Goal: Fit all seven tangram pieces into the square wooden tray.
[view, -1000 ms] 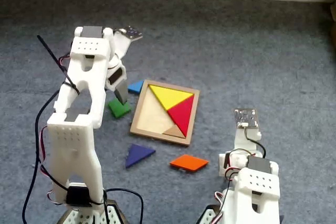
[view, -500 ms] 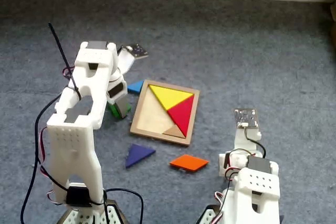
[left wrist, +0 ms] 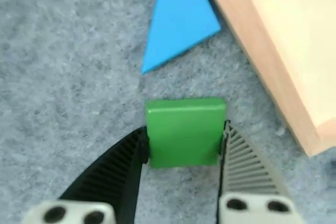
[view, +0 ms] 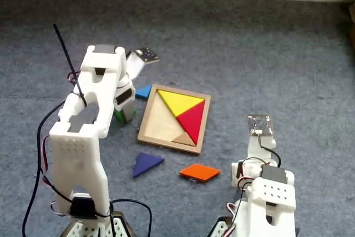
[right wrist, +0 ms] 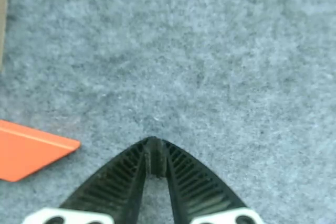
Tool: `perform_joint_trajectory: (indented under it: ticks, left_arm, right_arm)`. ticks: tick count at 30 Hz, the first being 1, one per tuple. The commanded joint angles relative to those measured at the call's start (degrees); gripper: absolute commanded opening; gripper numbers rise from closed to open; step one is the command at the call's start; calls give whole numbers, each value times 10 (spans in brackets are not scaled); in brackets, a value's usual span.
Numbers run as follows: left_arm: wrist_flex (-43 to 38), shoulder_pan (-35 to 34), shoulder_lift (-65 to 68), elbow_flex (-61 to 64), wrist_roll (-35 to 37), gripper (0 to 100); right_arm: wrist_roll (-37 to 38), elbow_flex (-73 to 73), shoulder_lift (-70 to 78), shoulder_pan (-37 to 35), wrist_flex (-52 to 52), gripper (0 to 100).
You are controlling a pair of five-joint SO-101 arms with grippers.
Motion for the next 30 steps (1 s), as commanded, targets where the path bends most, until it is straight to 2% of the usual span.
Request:
perform_joint_trajectory:
  ticks: [1, 4, 11, 14, 19, 24, 30]
  left_arm:
    - [76, 33, -51, -58, 0, 70]
    - [107, 63, -91, -82, 40, 70]
    - [105, 185, -126, -55, 88, 72]
    - [98, 215, -99, -52, 138, 132]
    - [41, 220, -41, -52, 193, 242]
    - [38, 239, -23, -53, 195, 248]
    - [37, 225, -85, -53, 197, 245]
  right_arm:
    - [4, 0, -7, 12, -14, 5]
    - [4, 0, -7, 12, -14, 5]
    - [4, 0, -7, 12, -14, 5]
    - [4, 0, -7, 12, -14, 5]
    - [4, 0, -7, 12, -14, 5]
    - [4, 0, -7, 12, -14, 5]
    - [4, 0, -7, 12, -14, 5]
